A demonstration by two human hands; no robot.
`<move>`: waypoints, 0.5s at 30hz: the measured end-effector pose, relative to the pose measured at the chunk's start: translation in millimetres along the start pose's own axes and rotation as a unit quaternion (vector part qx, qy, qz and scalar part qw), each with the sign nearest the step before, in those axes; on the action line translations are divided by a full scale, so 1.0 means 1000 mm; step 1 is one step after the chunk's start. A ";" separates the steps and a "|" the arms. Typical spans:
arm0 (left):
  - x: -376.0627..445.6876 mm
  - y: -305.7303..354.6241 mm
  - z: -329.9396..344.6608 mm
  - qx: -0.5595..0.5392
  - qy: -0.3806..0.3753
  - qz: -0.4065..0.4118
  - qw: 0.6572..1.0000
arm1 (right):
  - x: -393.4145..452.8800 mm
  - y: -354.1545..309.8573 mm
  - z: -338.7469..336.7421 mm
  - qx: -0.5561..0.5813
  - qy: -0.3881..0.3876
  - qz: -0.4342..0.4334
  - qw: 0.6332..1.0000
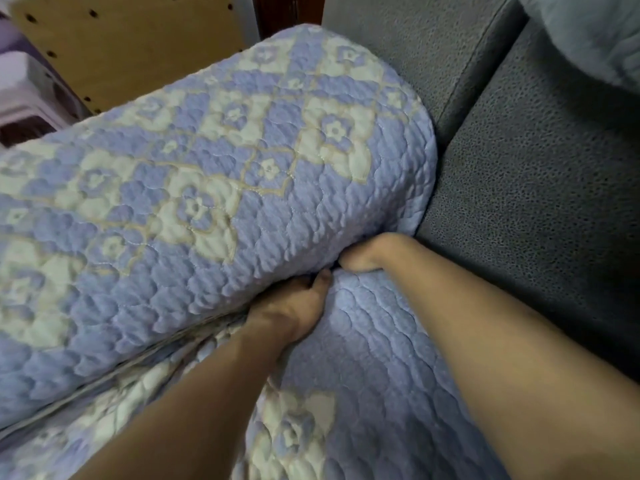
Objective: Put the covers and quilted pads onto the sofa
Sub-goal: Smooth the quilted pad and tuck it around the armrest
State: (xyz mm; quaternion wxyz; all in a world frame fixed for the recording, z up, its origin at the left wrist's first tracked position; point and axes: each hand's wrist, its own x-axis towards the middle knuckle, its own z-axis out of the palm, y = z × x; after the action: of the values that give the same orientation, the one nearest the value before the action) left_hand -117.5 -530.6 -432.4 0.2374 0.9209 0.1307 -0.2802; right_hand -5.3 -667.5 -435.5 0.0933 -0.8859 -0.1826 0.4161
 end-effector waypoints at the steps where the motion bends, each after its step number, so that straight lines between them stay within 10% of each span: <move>1: 0.001 0.001 -0.002 -0.013 -0.005 0.002 1.000 | 0.003 0.003 -0.001 -0.018 0.001 -0.008 1.000; 15: 0.050 0.014 0.002 -0.071 -0.022 0.049 0.996 | -0.014 0.009 0.011 0.005 0.062 -0.009 0.998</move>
State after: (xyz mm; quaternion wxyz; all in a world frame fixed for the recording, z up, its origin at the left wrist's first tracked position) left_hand -72.8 -538.0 -457.9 0.3182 0.9007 0.0995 -0.2785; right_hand -20.2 -681.8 -435.5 0.1127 -0.9080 -0.1826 0.3599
